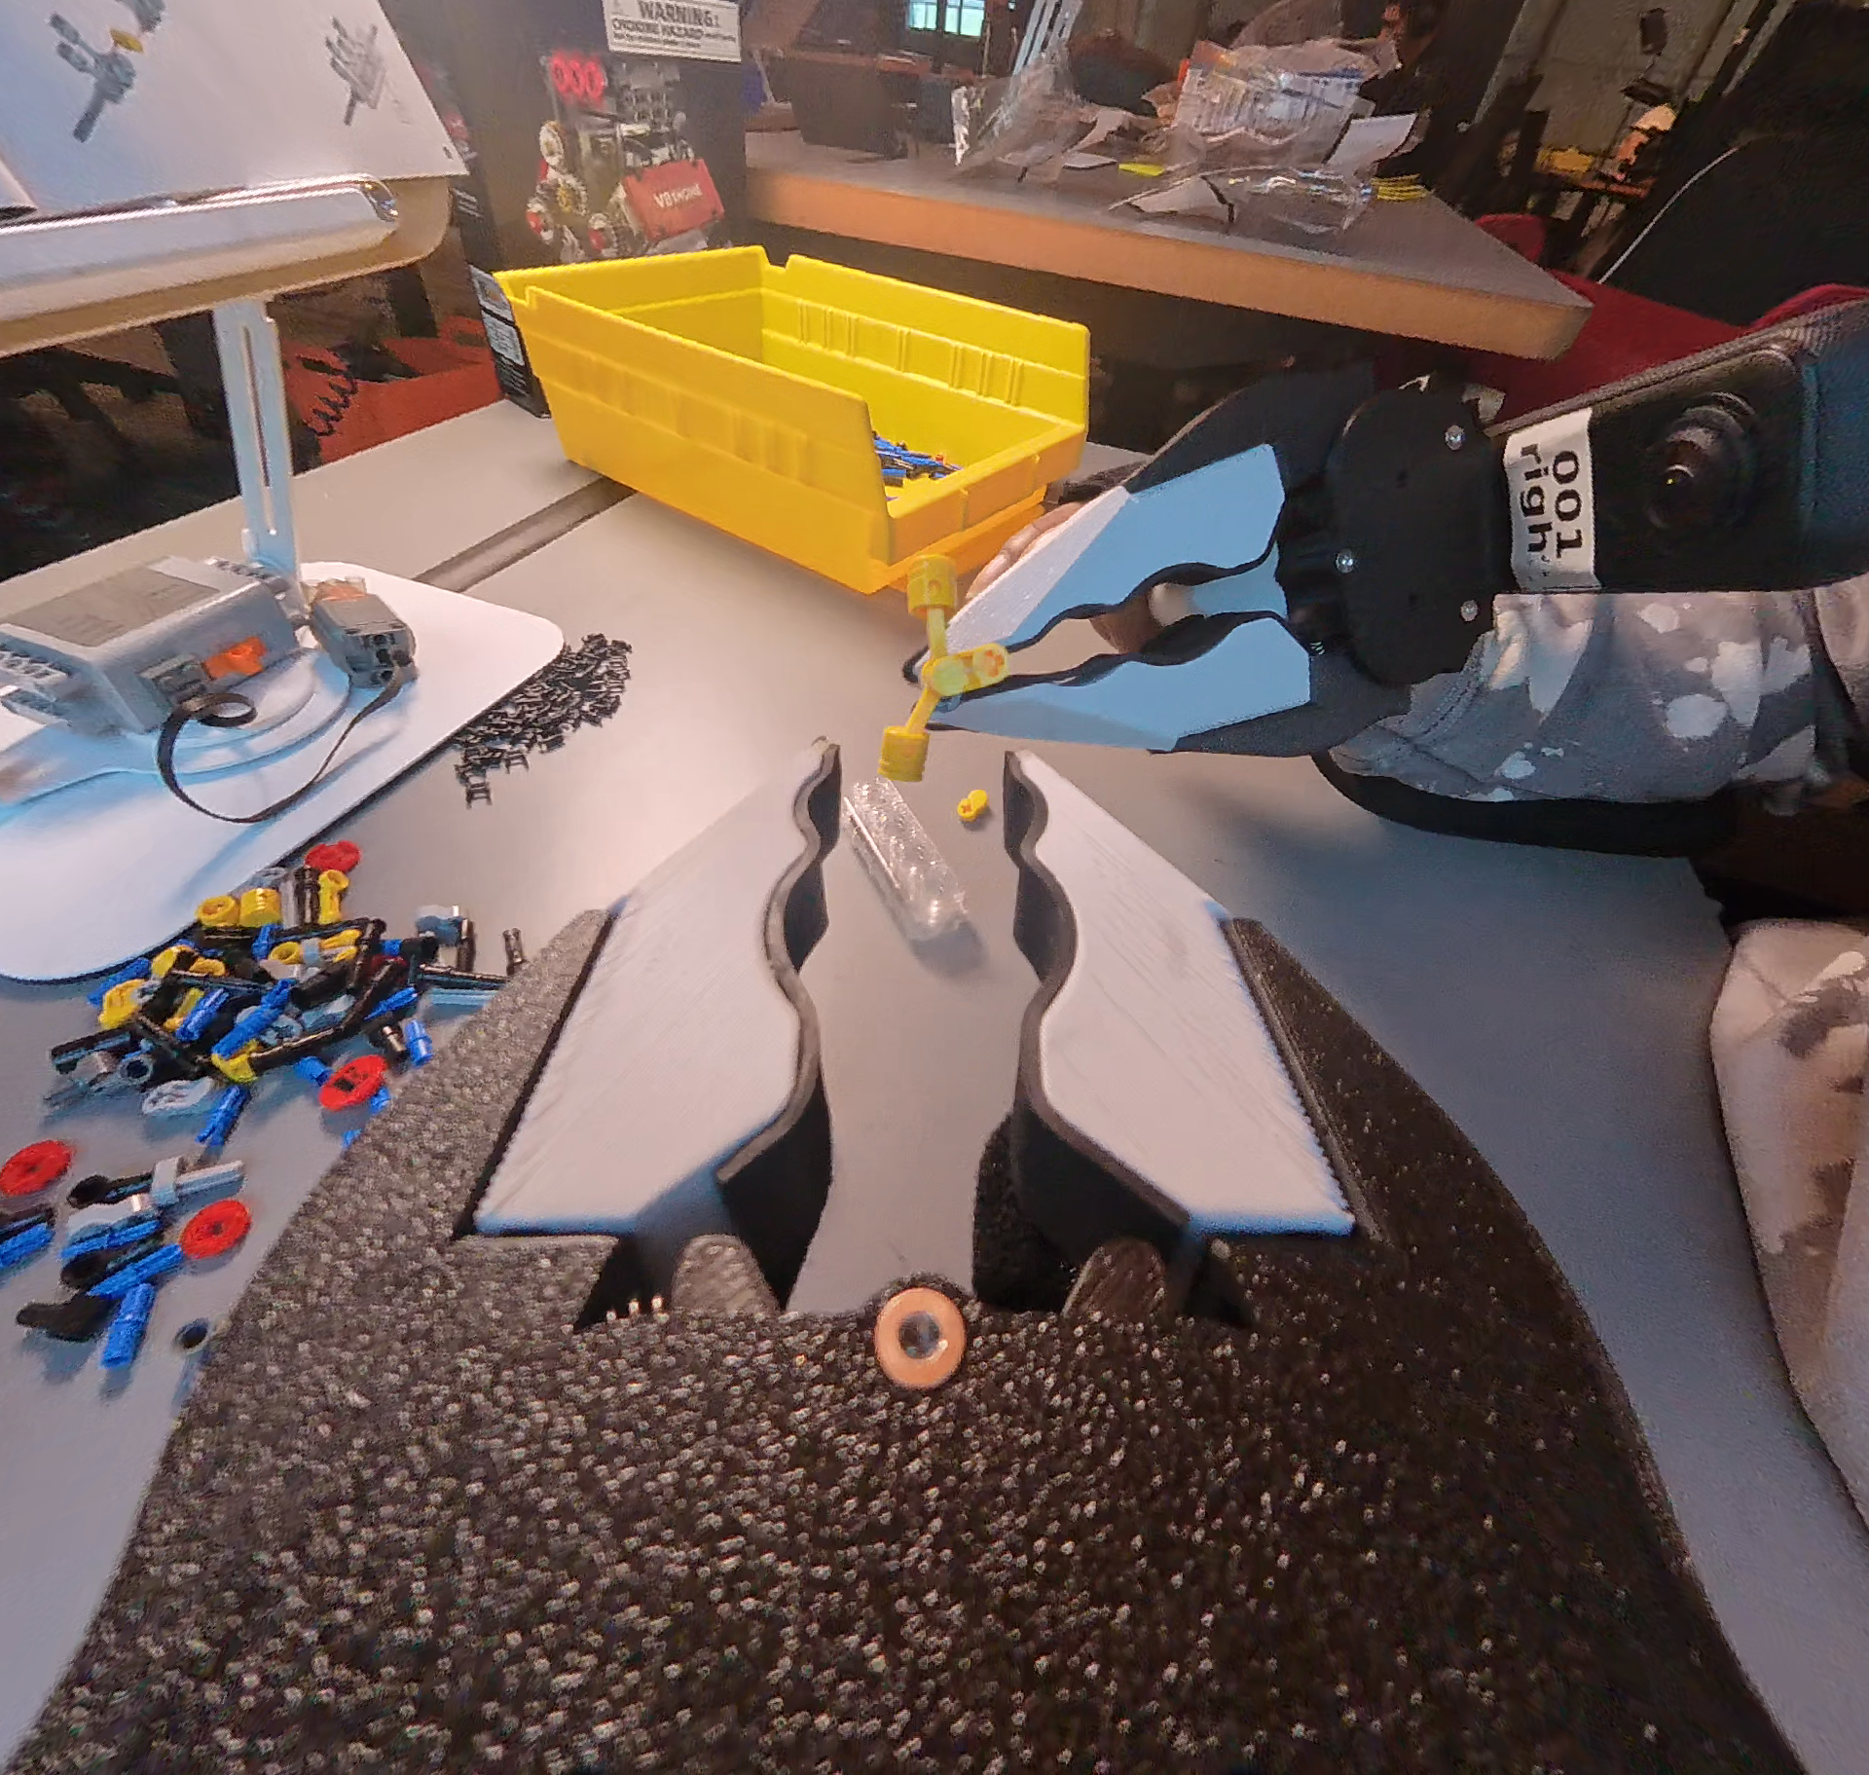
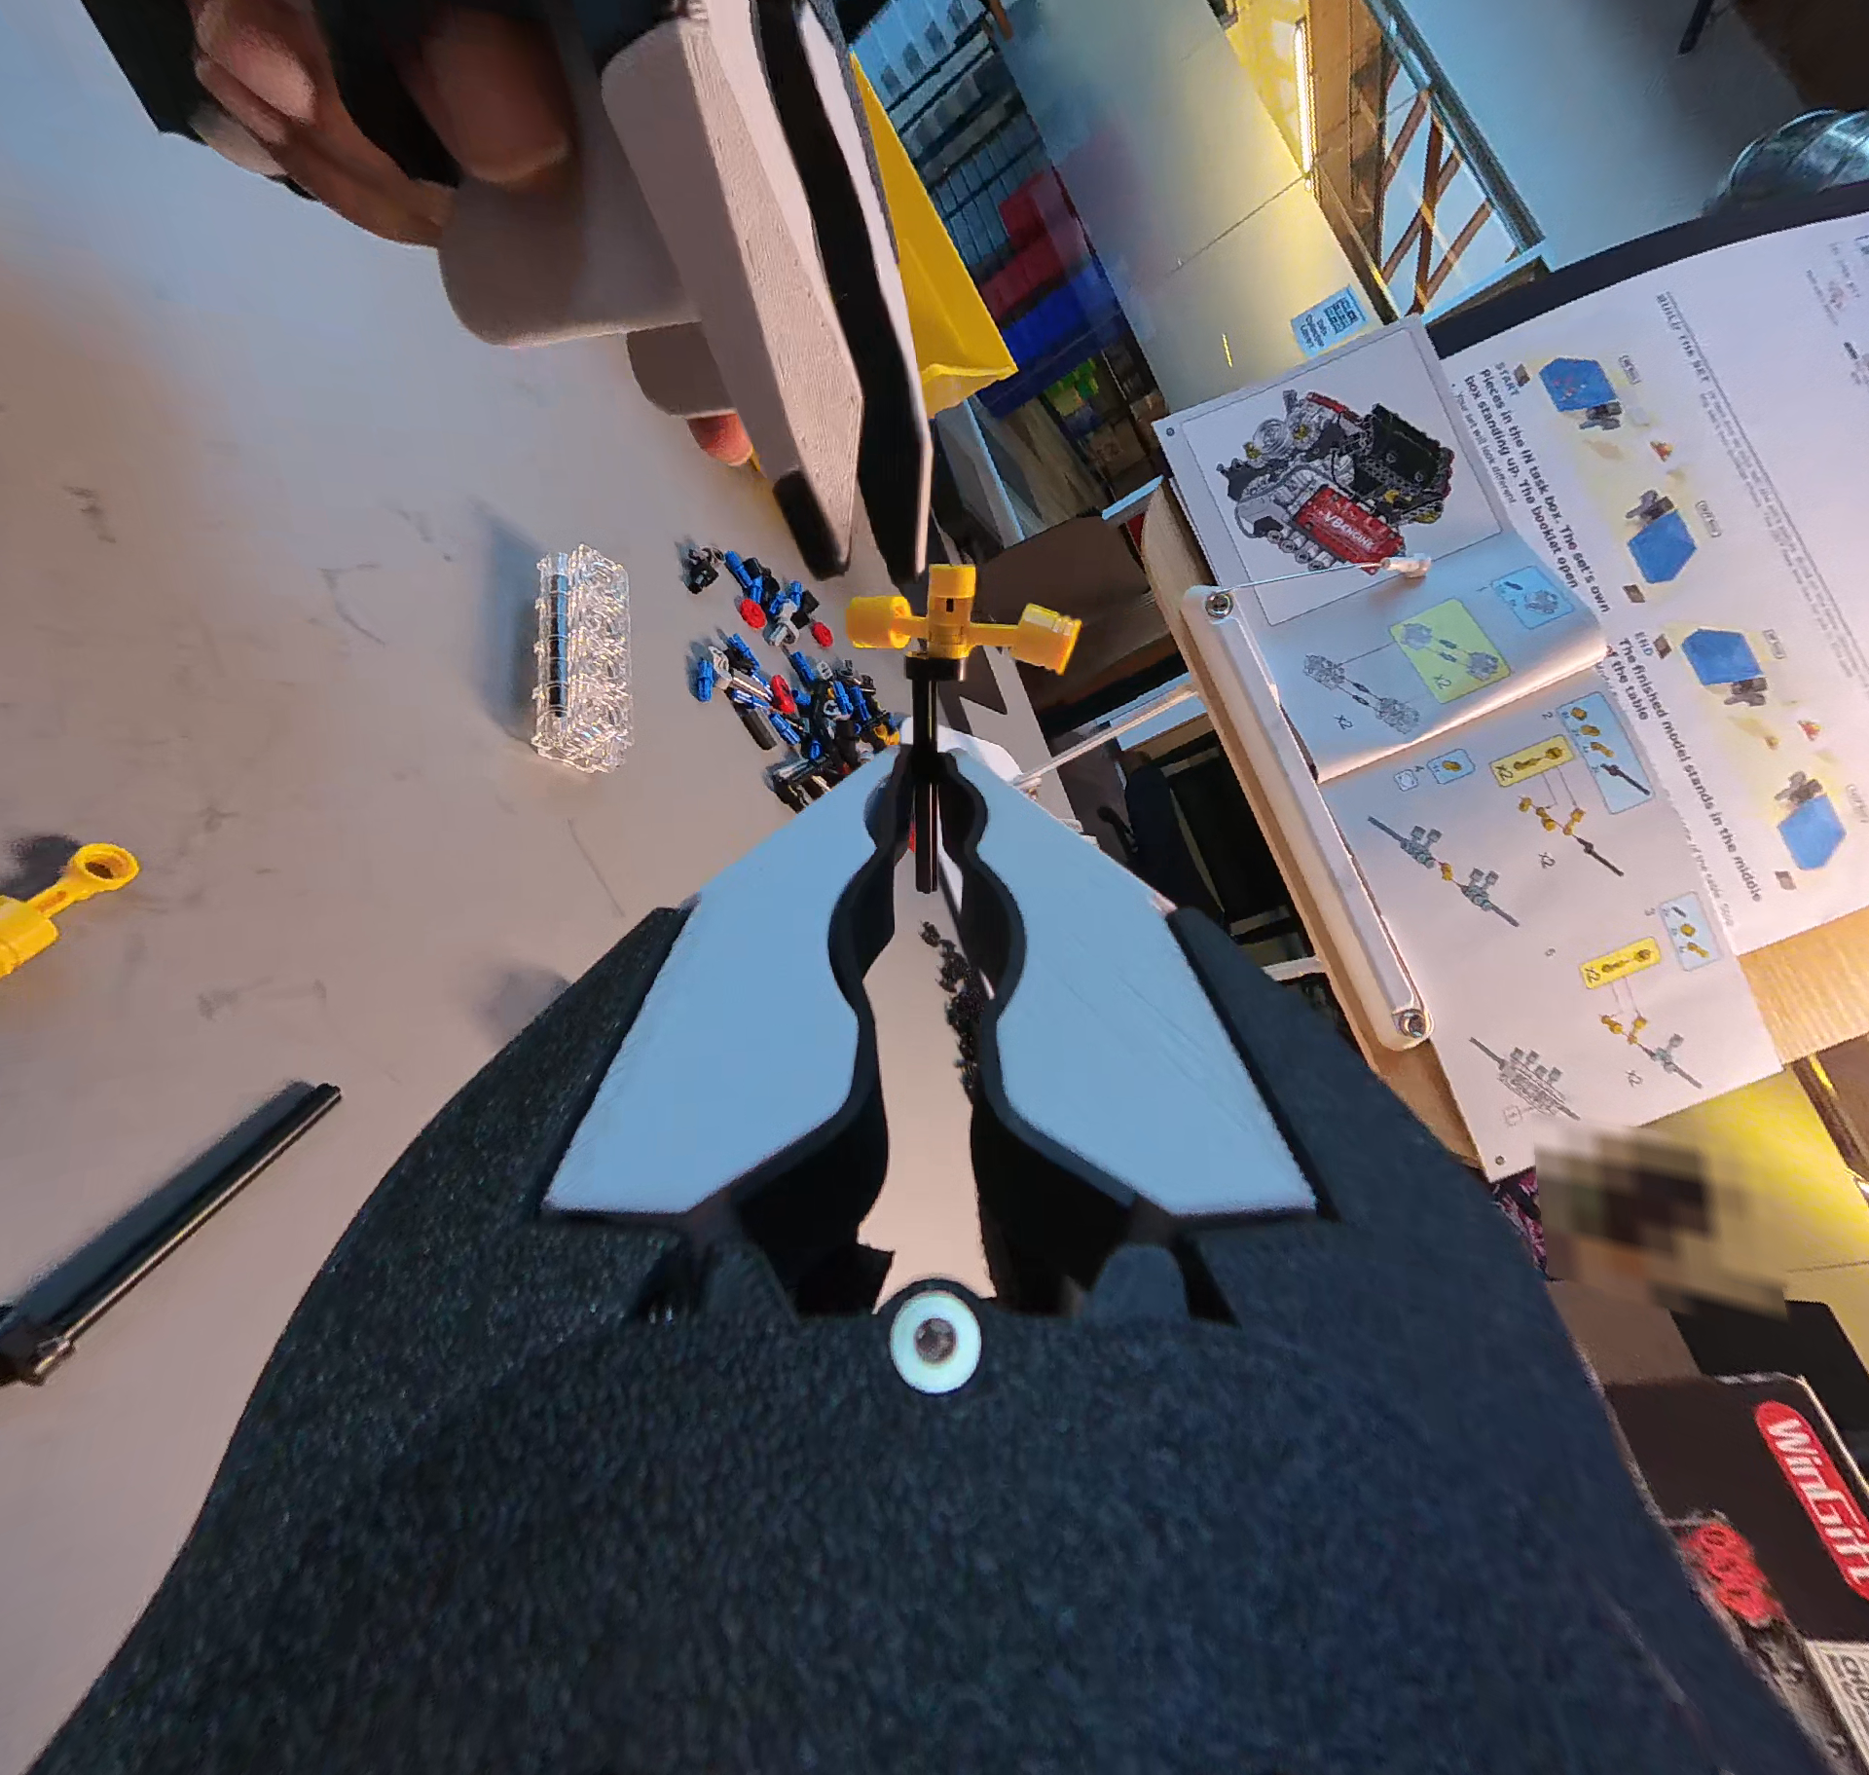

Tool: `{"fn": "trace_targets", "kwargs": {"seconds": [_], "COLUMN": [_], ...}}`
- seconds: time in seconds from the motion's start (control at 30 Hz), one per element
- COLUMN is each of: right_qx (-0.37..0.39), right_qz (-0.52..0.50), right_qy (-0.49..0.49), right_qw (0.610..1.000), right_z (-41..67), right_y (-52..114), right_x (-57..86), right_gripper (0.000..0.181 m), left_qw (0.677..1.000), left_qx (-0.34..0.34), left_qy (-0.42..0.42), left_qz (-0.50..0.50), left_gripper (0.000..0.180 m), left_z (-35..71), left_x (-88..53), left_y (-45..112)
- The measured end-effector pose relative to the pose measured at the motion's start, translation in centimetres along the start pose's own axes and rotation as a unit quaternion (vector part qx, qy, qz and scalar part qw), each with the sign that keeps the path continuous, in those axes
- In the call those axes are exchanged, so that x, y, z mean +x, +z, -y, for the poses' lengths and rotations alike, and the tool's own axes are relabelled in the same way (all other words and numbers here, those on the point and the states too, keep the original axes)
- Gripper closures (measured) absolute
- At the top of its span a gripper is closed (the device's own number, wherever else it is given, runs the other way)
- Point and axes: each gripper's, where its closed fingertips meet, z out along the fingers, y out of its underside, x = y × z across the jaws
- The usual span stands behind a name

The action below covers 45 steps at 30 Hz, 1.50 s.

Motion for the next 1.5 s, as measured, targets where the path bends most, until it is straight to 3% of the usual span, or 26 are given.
{"fn": "trace_targets", "kwargs": {"seconds": [0.27,0.43,0.57,0.83,1.5], "right_qx": [-0.018,-0.025,-0.024,-0.021,-0.022], "right_qz": [0.002,0.004,0.008,0.009,0.016], "right_qy": [0.013,-0.007,-0.042,-0.055,-0.015], "right_qw": [1.000,1.000,0.999,0.998,1.000], "right_z": [-0.8,-0.7,-0.1,0.3,0.5], "right_y": [0.3,0.3,0.6,0.4,0.4], "right_x": [0.1,-0.2,-1.0,-1.3,-0.9], "right_gripper": [0.177,0.177,0.178,0.178,0.178], "left_qw": [0.992,0.998,0.993,0.999,0.996], "left_qx": [-0.005,0.012,0.022,-0.009,-0.004], "left_qy": [-0.025,-0.059,-0.110,-0.041,-0.084], "left_qz": [-0.121,-0.032,-0.035,-0.013,0.004], "left_gripper": [0.163,0.162,0.155,0.166,0.168], "left_z": [0.0,0.5,0.4,-0.2,-0.3], "left_x": [4.2,0.4,0.0,0.6,-0.4], "left_y": [0.4,-0.2,0.0,0.6,0.2]}}
